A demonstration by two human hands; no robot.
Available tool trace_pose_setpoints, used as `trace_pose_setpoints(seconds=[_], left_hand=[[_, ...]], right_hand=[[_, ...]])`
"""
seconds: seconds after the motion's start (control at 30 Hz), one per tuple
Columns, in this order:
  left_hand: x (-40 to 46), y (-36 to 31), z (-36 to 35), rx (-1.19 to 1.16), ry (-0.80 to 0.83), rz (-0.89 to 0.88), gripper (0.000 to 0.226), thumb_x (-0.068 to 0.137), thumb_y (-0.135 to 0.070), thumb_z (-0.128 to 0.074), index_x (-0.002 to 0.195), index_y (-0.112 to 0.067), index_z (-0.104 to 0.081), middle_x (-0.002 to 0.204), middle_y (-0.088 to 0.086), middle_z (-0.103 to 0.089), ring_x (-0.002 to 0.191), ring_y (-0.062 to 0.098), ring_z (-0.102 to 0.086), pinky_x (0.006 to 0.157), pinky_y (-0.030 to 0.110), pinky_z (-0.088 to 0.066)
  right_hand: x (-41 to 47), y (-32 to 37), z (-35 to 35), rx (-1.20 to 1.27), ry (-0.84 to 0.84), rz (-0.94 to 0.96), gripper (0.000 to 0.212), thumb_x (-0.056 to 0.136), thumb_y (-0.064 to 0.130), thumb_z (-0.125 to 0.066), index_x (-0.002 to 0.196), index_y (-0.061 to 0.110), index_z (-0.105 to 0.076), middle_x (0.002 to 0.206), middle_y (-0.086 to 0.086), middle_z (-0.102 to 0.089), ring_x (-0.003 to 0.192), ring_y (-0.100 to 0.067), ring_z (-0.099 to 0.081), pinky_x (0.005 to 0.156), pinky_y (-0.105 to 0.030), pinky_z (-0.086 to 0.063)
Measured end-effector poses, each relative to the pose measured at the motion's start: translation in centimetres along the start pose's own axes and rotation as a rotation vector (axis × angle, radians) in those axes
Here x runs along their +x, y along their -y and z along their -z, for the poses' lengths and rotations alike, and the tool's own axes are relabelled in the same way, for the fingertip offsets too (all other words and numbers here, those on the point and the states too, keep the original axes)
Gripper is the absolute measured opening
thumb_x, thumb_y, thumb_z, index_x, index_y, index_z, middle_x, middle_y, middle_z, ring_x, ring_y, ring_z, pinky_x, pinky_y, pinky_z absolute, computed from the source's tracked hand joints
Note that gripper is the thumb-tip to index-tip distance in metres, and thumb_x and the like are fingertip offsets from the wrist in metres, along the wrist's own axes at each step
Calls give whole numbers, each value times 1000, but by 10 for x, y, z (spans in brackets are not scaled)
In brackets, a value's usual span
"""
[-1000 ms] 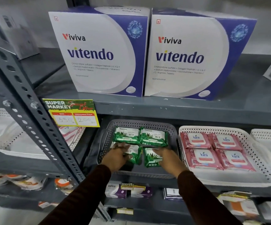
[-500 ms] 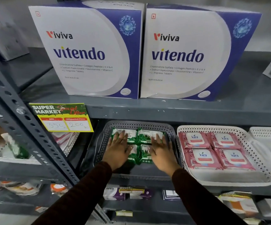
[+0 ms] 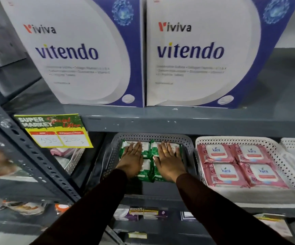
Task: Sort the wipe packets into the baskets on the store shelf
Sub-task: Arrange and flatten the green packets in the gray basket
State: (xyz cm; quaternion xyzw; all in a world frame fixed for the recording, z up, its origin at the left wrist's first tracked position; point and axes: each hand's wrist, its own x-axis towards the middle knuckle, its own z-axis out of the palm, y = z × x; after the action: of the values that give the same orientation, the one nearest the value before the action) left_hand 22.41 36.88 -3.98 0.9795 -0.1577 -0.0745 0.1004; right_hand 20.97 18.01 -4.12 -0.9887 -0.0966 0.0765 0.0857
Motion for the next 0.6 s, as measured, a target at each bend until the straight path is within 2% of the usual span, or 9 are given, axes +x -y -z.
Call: trace_pose_setpoints(seconds=[0.13, 0.17, 0.23, 0.3, 0.37, 0.47, 0.53, 0.6], left_hand=[[6, -7, 3, 76, 64, 94, 59, 104, -32, -21, 153, -8, 2, 161, 6, 12, 146, 23, 12, 118, 38, 7], [9, -14, 2, 71, 71, 140, 59, 104, -33, -20, 153, -8, 1, 161, 7, 10, 146, 24, 11, 117, 38, 6], [15, -41, 1, 37, 7, 144, 61, 104, -40, -12, 152, -3, -6, 161, 12, 1, 147, 28, 4, 118, 40, 2], [20, -88, -3, -40, -171, 0, 72, 101, -46, -1, 149, 3, -20, 157, 20, -17, 146, 35, -11, 117, 44, -6], [24, -148, -5, -136, -286, -151, 63, 100, -37, -16, 146, 4, -29, 154, 16, -26, 144, 36, -19, 119, 41, -10], [29, -238, -12, -170, -319, -280, 61, 96, -34, -23, 147, -1, -30, 154, 11, -26, 145, 31, -18, 117, 38, 1], [36, -276, -24, -114, -282, -288, 63, 96, -37, -21, 148, -3, -28, 156, 13, -23, 145, 31, -16, 115, 44, 5], [43, -302, -38, -62, -216, -228, 63, 98, -40, -17, 152, -5, -17, 160, 9, -6, 147, 29, 1, 115, 45, 9]], right_hand=[[-4, -6, 18, 102, 87, 40, 66, 104, 50, -15, 158, 17, 2, 166, -4, 10, 151, -21, 17, 121, -50, 13], [-9, -11, 25, 144, 58, 60, 65, 105, 47, -18, 158, 16, 0, 166, -5, 8, 151, -23, 17, 121, -48, 14], [-26, -29, 43, 210, -143, 104, 61, 105, 41, -23, 158, 13, -8, 166, -8, -4, 153, -26, 6, 122, -46, 11], [-52, -57, 60, 264, -342, 127, 58, 103, 39, -20, 155, 16, -23, 164, -7, -20, 152, -25, -9, 125, -46, -2], [-79, -101, 69, 302, -407, 73, 59, 101, 40, -16, 153, 17, -30, 161, -4, -28, 152, -24, -14, 124, -44, -4], [-107, -192, 64, 190, -371, -85, 65, 97, 40, -10, 153, 14, -32, 161, -7, -25, 152, -29, -14, 123, -51, -8], [-119, -246, 57, 61, -287, -176, 58, 100, 36, -21, 151, 14, -36, 162, -9, -21, 151, -34, -15, 120, -60, -13], [-128, -287, 56, 40, -224, -267, 56, 101, 38, -30, 153, 20, -32, 164, -6, -18, 153, -31, -6, 122, -57, -7]])
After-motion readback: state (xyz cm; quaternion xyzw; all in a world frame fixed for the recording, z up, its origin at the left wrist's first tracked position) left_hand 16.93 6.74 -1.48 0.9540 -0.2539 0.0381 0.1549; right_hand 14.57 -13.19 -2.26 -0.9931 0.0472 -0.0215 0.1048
